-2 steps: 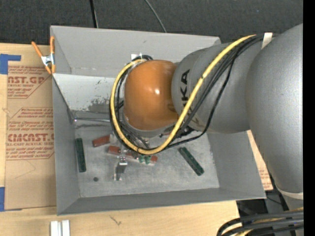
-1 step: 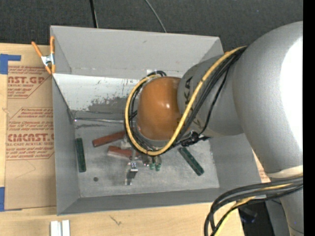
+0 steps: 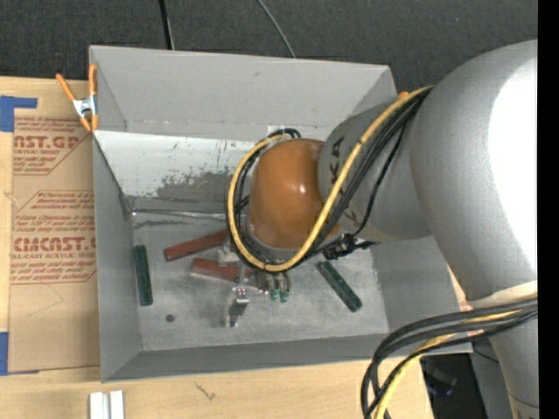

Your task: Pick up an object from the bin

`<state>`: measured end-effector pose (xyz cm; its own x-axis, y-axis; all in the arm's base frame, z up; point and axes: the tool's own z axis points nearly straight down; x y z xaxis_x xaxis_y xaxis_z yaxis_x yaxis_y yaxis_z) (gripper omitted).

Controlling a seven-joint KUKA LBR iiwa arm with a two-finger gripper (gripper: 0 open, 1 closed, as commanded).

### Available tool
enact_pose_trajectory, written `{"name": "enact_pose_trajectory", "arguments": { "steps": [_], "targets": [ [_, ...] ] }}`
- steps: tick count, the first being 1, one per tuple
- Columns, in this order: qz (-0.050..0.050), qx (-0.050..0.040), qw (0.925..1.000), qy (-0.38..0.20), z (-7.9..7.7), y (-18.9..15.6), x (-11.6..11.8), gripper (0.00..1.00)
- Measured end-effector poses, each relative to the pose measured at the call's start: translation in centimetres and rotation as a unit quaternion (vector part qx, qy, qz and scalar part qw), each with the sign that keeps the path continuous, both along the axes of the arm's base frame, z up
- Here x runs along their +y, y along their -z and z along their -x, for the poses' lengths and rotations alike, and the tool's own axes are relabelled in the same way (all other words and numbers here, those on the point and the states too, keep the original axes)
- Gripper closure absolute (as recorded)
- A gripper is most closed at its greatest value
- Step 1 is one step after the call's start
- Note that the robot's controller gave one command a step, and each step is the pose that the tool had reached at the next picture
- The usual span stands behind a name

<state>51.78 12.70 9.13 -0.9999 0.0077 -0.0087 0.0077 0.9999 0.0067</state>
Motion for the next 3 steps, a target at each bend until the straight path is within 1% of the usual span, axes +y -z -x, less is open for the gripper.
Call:
{"name": "enact_pose_trajectory", "arguments": {
  "steps": [1, 2, 3],
  "targets": [
    [0.003, 0.0035, 0.9996, 0.028, 0.1, -1.7, -1.4, 0.00],
    [0.002, 0.0015, 0.9995, 0.031, -1.0, 1.9, -1.3, 0.00],
    [0.001, -0.0033, 0.9985, 0.054, 0.1, 1.5, 0.0, 1.00]
  ]
}}
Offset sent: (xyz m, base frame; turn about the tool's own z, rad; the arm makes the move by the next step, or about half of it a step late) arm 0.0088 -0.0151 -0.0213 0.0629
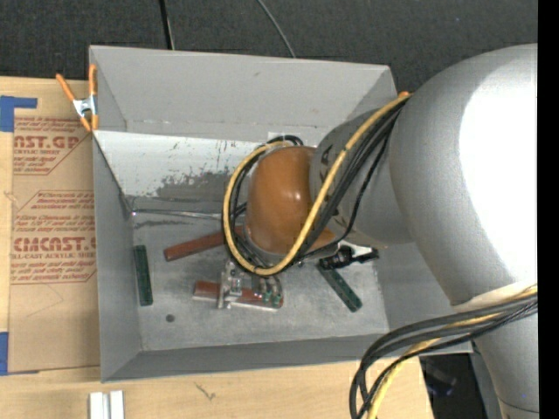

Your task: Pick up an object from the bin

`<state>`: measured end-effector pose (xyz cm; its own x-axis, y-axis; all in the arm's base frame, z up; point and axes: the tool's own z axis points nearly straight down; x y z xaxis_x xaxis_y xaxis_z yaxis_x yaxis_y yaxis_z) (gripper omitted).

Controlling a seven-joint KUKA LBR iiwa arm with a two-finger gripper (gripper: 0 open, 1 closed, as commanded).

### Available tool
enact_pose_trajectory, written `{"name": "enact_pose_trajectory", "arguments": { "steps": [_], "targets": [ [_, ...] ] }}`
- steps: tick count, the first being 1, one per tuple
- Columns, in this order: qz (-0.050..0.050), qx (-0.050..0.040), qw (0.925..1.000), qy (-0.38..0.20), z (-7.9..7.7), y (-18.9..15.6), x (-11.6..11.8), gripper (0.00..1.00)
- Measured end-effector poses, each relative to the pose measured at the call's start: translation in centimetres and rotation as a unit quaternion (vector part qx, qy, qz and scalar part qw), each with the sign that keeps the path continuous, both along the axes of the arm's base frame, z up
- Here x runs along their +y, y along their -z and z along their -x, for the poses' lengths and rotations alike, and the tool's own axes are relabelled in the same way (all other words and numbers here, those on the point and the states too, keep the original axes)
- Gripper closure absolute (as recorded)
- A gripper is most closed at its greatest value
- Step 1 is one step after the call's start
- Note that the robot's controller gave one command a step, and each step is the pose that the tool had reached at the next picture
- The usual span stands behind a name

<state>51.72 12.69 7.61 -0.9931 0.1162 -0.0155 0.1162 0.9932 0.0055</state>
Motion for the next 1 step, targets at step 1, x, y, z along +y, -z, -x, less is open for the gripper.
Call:
{"name": "enact_pose_trajectory", "arguments": {
  "steps": [1],
  "targets": [
    [0.000, 0.0000, 1.0000, 0.000, 0.00, 0.00, 0.00, 1.00]
  ]
}}
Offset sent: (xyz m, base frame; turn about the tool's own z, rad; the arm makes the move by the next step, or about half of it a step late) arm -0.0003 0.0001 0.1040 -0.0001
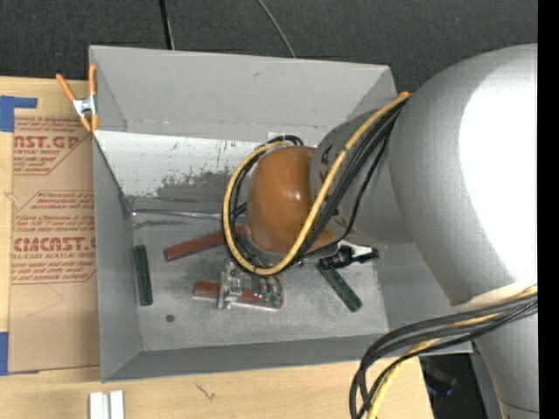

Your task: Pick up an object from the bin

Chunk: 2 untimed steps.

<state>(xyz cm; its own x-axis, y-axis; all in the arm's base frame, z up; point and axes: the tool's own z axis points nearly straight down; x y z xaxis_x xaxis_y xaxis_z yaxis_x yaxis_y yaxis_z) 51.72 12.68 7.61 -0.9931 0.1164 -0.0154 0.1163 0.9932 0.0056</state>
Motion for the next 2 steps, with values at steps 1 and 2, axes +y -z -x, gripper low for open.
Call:
{"name": "enact_pose_trajectory", "arguments": {
  "steps": [1, 2],
  "targets": [
    [0.001, 0.0018, 1.0000, 0.000, 0.1, -0.3, 0.0, 1.00],
    [0.002, 0.0101, 0.9999, 0.000, 0.6, -2.0, -0.1, 1.00]
  ]
}}
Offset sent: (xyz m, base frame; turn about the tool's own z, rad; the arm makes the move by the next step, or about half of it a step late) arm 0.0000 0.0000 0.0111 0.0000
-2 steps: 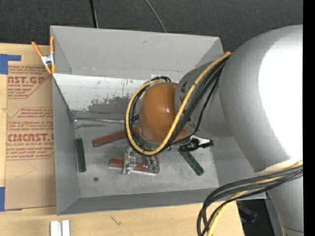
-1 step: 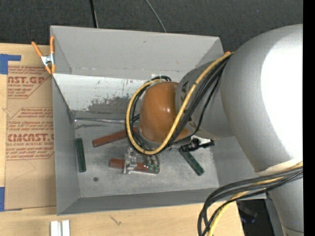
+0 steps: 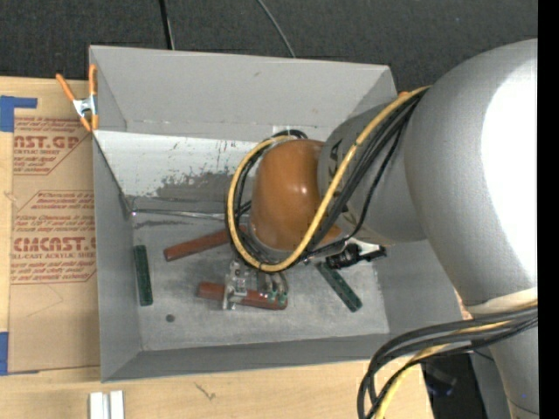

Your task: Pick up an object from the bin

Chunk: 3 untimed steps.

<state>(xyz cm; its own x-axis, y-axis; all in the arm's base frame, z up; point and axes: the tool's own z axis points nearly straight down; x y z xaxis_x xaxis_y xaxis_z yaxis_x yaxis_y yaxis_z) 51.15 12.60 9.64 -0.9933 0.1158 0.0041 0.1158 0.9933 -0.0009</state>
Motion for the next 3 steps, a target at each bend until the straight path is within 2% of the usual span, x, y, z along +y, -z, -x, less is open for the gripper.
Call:
{"name": "enact_pose_trajectory", "arguments": {
  "steps": [2, 3],
  "targets": [
    [-0.001, -0.0033, 1.0000, 0.000, -0.2, -3.0, 0.1, 1.00],
    [-0.001, -0.0016, 1.0000, 0.000, -0.1, -3.8, 0.1, 1.00]
  ]
}}
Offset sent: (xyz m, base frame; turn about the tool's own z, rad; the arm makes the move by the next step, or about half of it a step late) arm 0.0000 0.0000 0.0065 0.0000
